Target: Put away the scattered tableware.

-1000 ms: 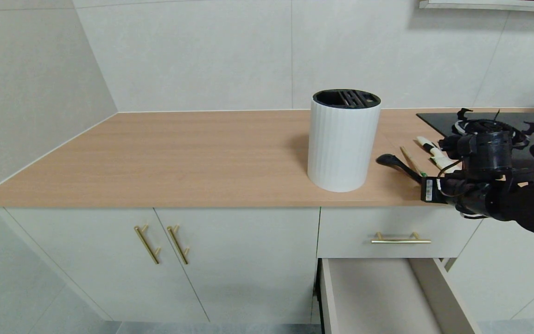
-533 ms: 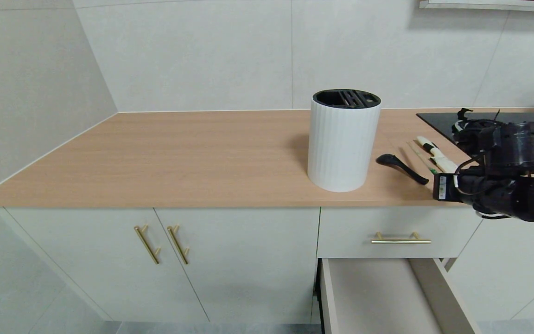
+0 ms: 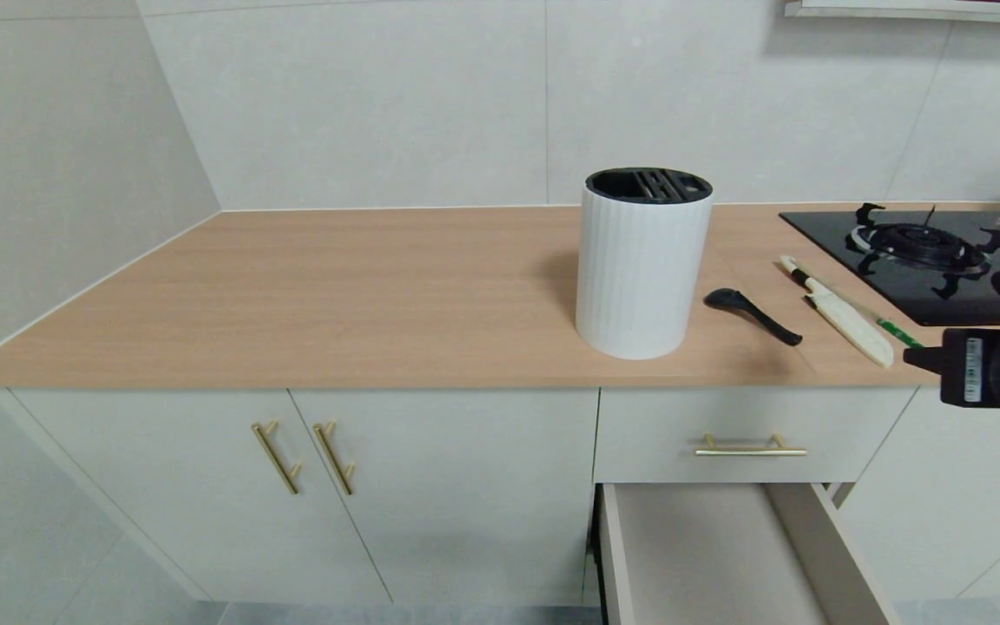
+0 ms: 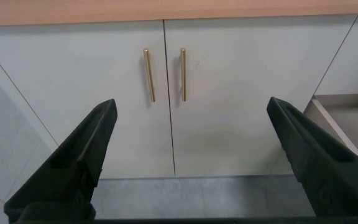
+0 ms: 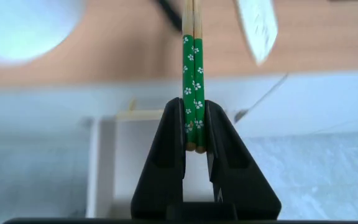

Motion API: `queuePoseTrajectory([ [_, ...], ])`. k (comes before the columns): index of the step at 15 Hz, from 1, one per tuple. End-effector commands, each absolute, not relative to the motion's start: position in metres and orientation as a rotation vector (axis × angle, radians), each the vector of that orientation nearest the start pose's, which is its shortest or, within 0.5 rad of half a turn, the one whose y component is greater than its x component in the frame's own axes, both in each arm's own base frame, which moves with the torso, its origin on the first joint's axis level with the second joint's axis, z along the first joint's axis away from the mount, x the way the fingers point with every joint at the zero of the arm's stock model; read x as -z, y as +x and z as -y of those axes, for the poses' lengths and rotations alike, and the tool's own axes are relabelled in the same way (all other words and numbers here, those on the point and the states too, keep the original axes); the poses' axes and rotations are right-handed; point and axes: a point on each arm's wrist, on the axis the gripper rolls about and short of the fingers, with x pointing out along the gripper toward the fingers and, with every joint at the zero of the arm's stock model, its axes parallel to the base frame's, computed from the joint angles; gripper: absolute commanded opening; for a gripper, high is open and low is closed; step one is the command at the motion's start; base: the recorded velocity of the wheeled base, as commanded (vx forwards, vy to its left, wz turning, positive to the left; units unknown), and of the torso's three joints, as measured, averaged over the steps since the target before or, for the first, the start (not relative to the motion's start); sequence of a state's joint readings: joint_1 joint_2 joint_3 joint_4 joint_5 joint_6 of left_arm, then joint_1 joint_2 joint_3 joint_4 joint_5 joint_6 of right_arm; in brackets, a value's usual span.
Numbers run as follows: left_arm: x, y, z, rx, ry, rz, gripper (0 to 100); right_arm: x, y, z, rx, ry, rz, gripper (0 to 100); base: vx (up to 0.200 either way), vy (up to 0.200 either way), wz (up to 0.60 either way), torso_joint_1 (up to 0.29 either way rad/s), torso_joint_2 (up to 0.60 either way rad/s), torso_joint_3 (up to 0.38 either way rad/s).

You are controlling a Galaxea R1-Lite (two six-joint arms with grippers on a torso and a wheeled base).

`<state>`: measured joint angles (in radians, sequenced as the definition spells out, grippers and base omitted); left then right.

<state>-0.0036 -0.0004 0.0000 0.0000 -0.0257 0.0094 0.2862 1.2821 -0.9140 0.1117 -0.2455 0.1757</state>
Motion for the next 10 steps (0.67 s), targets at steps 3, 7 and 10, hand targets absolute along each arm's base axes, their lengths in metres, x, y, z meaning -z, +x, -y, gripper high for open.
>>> queuePoseTrajectory([
  [3,-0.075,-0.023,0.001,0.029,0.009,0.0,100,-0.259,0.133,-0.039,-0.115,0.079,-0.383,0,0.0,0.0,0.0,0.0,0.0,0.0],
  [7,-0.075,-0.023,0.001,0.029,0.009,0.0,100,-0.246,0.124,-0.044,-0.168,0.02,-0.468,0,0.0,0.0,0.0,0.0,0.0,0.0],
  [10,-0.075,-0.023,0.001,0.029,0.009,0.0,100,-0.234,0.123,-0.051,-0.22,-0.018,-0.535,0,0.0,0.0,0.0,0.0,0.0,0.0],
])
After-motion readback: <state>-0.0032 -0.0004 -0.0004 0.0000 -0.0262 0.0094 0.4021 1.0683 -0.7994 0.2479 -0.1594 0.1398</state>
